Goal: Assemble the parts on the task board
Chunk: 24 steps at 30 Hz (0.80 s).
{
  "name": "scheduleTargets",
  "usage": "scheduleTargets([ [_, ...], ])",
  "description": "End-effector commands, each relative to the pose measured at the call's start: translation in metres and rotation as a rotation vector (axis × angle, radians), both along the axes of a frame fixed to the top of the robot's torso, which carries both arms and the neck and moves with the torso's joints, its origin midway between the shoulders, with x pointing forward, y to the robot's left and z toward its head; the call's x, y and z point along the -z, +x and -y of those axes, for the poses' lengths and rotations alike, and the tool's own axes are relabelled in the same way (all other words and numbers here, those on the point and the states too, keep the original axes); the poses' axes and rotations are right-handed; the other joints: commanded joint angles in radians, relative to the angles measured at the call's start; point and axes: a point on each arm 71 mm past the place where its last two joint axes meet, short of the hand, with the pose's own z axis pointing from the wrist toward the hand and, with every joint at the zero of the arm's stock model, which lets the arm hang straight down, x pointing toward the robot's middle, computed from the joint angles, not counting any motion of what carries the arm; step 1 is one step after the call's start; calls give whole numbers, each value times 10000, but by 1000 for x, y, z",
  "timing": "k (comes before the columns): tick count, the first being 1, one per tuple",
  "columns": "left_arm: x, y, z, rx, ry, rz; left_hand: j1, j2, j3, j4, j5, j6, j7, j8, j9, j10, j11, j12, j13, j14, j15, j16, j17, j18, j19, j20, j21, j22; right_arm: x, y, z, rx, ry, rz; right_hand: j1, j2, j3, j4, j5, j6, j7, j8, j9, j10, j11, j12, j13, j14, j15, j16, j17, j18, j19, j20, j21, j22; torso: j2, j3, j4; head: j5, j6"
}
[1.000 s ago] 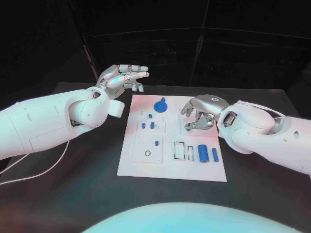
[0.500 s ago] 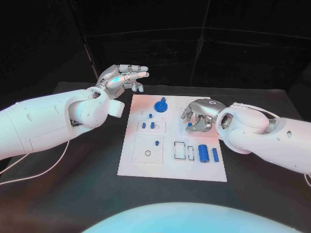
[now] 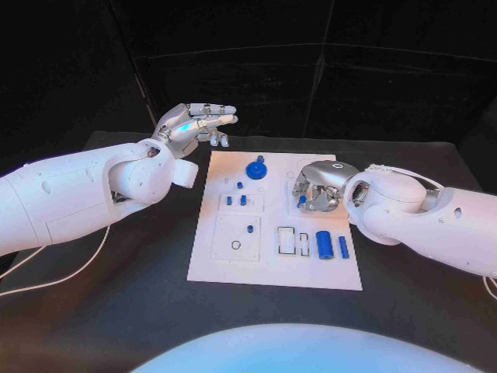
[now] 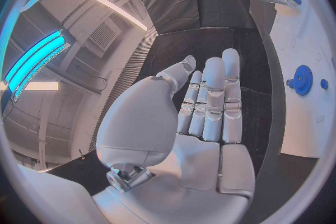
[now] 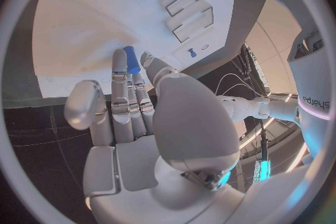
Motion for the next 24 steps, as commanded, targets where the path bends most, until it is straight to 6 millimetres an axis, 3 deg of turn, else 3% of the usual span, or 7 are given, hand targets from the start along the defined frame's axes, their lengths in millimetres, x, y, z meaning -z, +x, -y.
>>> scheduleTargets([
  [1,-1,0,1,100,-98,37,29,3,-58,-13,36,-95,3,33,-12,-81,19,57,-6,-37,61,-15,-16,124,-29,40,-33,-13,2,0,1,36,-194,-168,98,0,114,-10,-22,117,-29,56,8,110,1,63,-16,197,-7,-28,10,110,41,-38,14,20,-2,-8,-1,7,-4],
  [24,-1,0,0,76,-86,35,28,21,-69,-7,37,-96,3,38,-11,-92,19,70,-4,-39,63,-11,-20,124,-29,44,-39,-16,4,1,0,9,-44,-26,-4,50,1315,-20,-128,869,-245,131,10,972,-213,91,35,190,-108,-31,89,49,206,-134,258,338,-5,-5,-5,-15,-30],
])
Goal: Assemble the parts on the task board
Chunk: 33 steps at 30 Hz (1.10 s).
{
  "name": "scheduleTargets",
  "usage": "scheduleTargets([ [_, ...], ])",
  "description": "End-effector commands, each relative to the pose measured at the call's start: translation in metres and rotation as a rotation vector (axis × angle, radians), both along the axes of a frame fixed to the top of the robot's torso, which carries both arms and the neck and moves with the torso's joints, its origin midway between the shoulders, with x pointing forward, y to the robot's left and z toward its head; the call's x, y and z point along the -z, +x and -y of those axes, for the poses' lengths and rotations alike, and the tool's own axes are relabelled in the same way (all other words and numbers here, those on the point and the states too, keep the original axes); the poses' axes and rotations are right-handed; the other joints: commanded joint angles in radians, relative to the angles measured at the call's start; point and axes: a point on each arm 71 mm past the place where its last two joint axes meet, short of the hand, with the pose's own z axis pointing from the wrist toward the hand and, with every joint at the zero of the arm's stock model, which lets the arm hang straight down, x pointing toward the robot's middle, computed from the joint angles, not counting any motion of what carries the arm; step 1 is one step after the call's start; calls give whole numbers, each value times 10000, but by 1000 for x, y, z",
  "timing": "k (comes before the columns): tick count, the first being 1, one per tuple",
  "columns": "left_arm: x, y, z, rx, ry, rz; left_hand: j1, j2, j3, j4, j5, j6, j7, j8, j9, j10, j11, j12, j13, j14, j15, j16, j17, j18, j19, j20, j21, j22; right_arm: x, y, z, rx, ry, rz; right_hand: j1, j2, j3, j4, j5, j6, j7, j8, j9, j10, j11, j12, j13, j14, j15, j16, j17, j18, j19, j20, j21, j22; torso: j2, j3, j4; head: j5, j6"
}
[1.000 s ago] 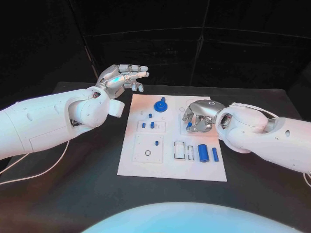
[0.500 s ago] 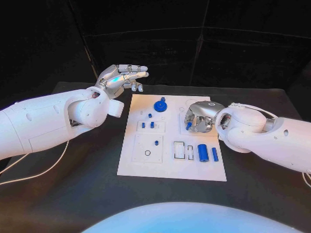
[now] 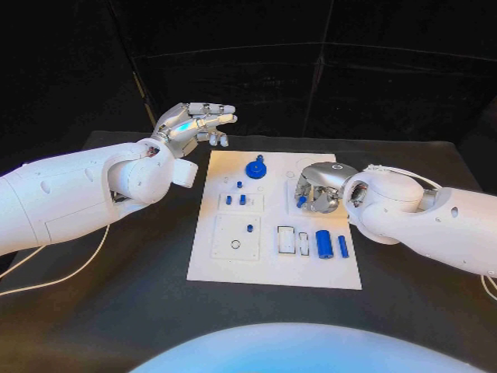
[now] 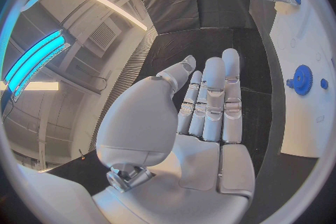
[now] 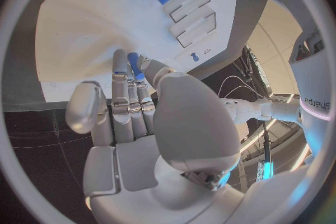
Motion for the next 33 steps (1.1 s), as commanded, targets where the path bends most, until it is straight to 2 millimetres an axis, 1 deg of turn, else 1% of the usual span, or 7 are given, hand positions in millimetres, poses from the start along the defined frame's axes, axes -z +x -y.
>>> scheduleTargets([
  [1,-1,0,1,77,-90,42,28,20,-70,-7,37,-96,4,38,-11,-55,-19,70,-4,-39,63,-11,-9,124,-29,44,-39,-14,-2,0,-2,-55,159,186,-162,114,79,67,-81,119,-26,76,22,116,-20,40,14,158,-71,-27,21,47,83,-8,68,47,-2,-2,-1,-1,-5],
  [6,-1,0,1,77,-90,40,28,20,-70,-7,37,-96,4,38,-11,-55,-19,70,-4,-39,63,-11,-9,124,-29,44,-39,-14,-3,1,-1,79,244,295,-247,238,185,130,-134,250,-83,103,36,233,-66,39,28,172,-92,-20,38,33,117,-26,124,122,-3,-2,2,-9,-5],
  [11,-1,0,1,72,-87,41,28,20,-70,-7,37,-96,4,38,-11,-55,-19,70,-4,-39,63,-11,-9,124,-29,44,-39,-14,-4,0,0,187,338,404,-216,324,308,92,-261,356,-123,123,50,335,-106,42,45,169,-116,-24,48,26,134,-50,159,166,-4,3,-5,-25,3],
  [18,-1,0,0,56,-79,36,28,20,-70,-7,37,-96,4,38,-11,-55,-19,70,-4,-39,63,-11,-9,124,-29,44,-39,-14,-9,-6,5,248,617,472,-193,336,389,52,-393,385,-129,116,50,363,-118,27,49,164,-123,-28,54,25,136,-62,169,175,-20,3,-9,-48,28],
  [23,0,1,0,37,-68,26,28,20,-70,-7,37,-96,4,38,-11,-55,-19,70,-4,-39,63,-11,-9,124,-29,44,-39,-14,-17,-18,5,175,1091,405,-190,313,406,32,-418,391,-127,111,50,372,-118,22,50,160,-124,-30,55,23,139,-65,176,185,-19,-1,0,-69,56],
  [28,1,1,0,34,-59,10,28,20,-70,-7,37,-96,4,38,-11,-55,-19,70,-4,-39,63,-11,-9,124,-29,44,-39,-14,-24,-30,-6,-193,1614,324,-189,298,412,20,-424,395,-127,109,50,378,-119,21,51,158,-125,-31,56,21,144,-67,185,197,-8,-2,5,-79,92],
  [33,1,1,2,64,-68,-3,28,20,-70,-7,37,-96,4,38,-11,-55,-19,70,-4,-39,63,-11,-9,124,-29,44,-39,-14,-30,-40,-30,-903,2160,314,-175,285,433,-2,-417,400,-126,106,49,385,-120,17,53,156,-128,-33,58,22,142,-70,184,194,2,2,17,-62,92],
])
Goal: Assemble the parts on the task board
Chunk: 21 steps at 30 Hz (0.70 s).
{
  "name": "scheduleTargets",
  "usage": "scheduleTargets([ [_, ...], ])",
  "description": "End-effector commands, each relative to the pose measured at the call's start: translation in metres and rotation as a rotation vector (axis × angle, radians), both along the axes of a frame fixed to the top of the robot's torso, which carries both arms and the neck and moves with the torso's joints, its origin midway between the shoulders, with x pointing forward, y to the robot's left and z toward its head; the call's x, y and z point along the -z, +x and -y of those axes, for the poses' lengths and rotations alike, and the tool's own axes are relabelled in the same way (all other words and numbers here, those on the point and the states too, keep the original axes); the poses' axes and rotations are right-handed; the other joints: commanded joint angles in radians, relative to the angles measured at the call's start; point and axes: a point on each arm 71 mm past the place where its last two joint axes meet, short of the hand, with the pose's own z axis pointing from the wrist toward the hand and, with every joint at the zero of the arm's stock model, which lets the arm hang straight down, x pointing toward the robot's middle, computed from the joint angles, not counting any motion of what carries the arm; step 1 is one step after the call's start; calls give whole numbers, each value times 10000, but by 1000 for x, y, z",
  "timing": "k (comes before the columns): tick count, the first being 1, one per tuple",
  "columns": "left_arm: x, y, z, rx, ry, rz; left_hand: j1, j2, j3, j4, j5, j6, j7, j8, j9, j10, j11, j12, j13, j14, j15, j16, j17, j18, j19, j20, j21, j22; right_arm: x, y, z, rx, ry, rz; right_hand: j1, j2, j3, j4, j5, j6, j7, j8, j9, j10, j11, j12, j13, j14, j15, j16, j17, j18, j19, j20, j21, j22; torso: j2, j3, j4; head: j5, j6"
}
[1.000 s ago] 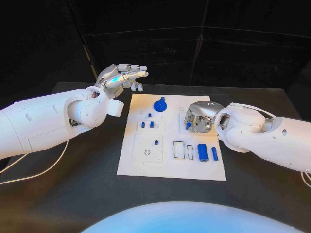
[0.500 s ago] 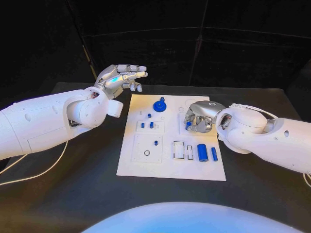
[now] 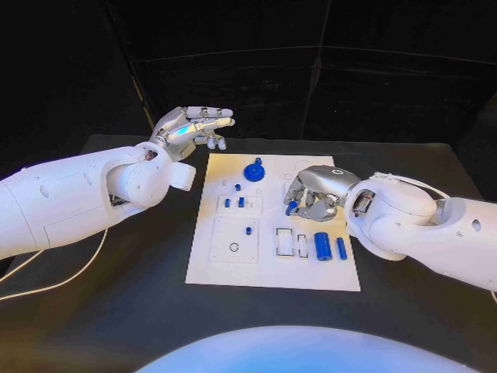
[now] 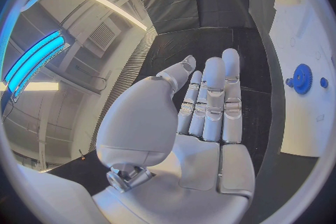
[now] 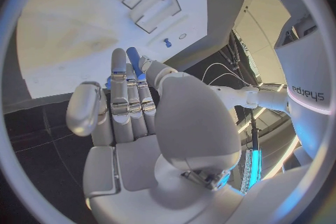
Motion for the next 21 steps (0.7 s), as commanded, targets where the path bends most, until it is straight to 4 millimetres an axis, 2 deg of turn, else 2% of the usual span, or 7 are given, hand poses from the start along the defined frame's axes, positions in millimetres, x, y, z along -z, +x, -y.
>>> scheduleTargets([
  [1,-1,0,2,99,-94,30,28,20,-70,-6,37,-96,4,38,-11,-55,-18,70,-4,-39,63,-11,-11,124,-29,44,-39,-16,-7,-6,-19,-540,802,104,34,22,70,-37,-31,68,2,39,10,53,-3,18,15,193,-92,-33,11,22,72,-1,67,5,18,1,15,10,4],
  [10,-1,0,5,173,-121,20,36,37,-77,-6,37,-103,4,40,-11,-71,-17,81,-3,-41,64,-7,-15,125,-28,46,-44,-19,-11,-15,-60,-1675,1300,215,50,11,100,-64,-20,61,11,26,6,51,2,6,14,192,-93,-34,13,27,63,-7,57,-14,18,-17,40,172,-55],
  [14,-1,0,6,187,-126,19,36,37,-77,-6,37,-103,4,40,-11,-71,-17,81,-3,-41,64,-7,-15,125,-28,46,-44,-19,-10,-19,-79,-2122,1435,150,49,7,103,-68,-15,59,13,23,5,49,4,3,14,192,-92,-34,13,28,61,-9,56,-16,12,-29,8,314,-95],
  [16,-1,0,7,205,-132,20,36,37,-77,-6,37,-103,4,40,-11,-71,-17,81,-3,-41,64,-7,-15,125,-28,46,-44,-19,-8,-20,-85,-2261,1458,76,49,6,104,-68,-15,59,13,23,5,49,4,3,14,192,-92,-34,13,28,61,-9,55,-17,13,-30,8,338,-105],
  [19,-1,-1,9,245,-146,17,36,37,-77,-6,37,-103,4,40,-11,-71,-17,81,-3,-41,64,-7,-15,125,-28,46,-44,-19,-2,-23,-94,-2452,1436,-45,49,3,107,-72,-8,56,16,20,4,47,6,0,13,192,-91,-34,14,31,55,-10,48,-29,20,-26,41,347,-125],
  [21,-1,-1,9,254,-148,15,36,37,-77,-6,37,-103,4,40,-11,-71,-17,81,-3,-41,64,-7,-15,125,-28,46,-44,-19,2,-23,-98,-2552,1379,-105,51,-3,114,-82,4,52,19,14,2,44,9,-5,13,192,-91,-35,15,31,54,-12,48,-29,17,-17,26,405,-140],
])
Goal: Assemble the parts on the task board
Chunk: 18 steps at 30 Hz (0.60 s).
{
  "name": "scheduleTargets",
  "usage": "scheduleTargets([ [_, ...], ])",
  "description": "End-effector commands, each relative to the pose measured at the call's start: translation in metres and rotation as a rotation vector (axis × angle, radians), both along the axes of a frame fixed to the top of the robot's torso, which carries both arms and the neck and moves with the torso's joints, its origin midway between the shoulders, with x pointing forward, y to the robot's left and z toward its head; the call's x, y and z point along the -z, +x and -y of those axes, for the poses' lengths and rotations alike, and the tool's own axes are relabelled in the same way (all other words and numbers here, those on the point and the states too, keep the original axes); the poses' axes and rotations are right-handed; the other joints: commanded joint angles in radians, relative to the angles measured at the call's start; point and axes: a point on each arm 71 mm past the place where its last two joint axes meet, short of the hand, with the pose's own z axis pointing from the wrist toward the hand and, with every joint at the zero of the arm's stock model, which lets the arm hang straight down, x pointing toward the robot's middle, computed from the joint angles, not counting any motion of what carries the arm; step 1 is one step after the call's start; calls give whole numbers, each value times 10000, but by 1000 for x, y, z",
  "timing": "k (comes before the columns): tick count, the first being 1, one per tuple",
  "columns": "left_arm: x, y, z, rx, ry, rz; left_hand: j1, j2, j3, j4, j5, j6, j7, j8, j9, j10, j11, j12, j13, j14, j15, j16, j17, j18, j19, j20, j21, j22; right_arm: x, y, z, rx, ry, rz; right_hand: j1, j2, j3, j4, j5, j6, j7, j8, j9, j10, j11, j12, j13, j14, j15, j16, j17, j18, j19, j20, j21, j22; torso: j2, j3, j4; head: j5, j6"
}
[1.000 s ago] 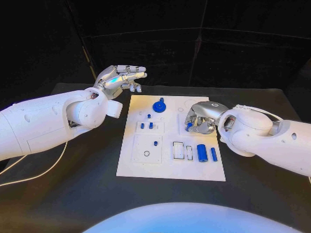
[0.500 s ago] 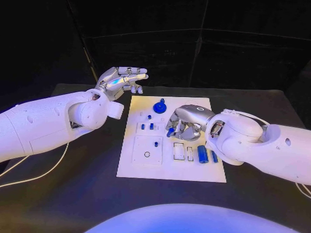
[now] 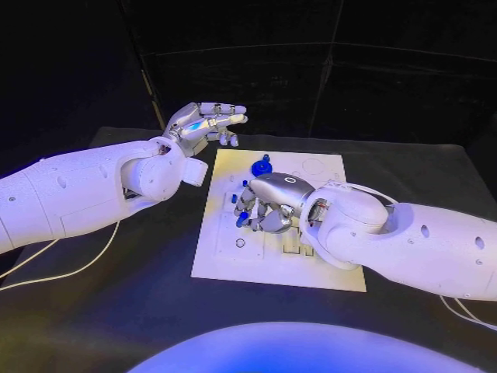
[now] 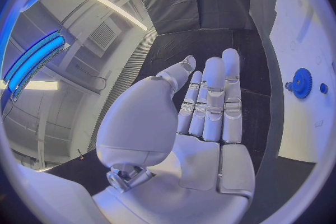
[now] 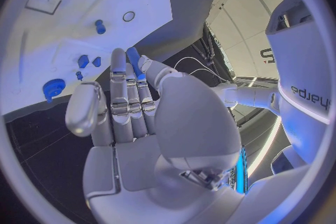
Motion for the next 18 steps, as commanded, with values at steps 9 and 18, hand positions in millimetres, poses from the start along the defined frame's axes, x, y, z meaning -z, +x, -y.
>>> scheduleTargets([
  [9,-2,0,3,142,-110,31,36,36,-78,-6,37,-65,-33,40,-11,-71,-17,21,-3,-41,64,-7,-15,126,-28,46,-44,-10,26,-2,-12,-590,-600,-274,42,-16,64,-32,24,56,37,26,3,42,16,-15,16,191,-87,-35,17,33,46,-15,40,-22,5,12,-20,187,-91],
  [18,-2,0,3,159,-113,25,36,36,-78,-6,37,-65,-33,40,-11,-71,-17,21,-3,-41,64,-7,-15,126,-28,46,-44,-10,38,-1,-14,-627,-1080,-602,27,-21,65,-32,33,50,43,18,1,39,22,-21,15,193,-83,-34,19,37,33,-14,24,-48,6,18,-21,229,-144],
])
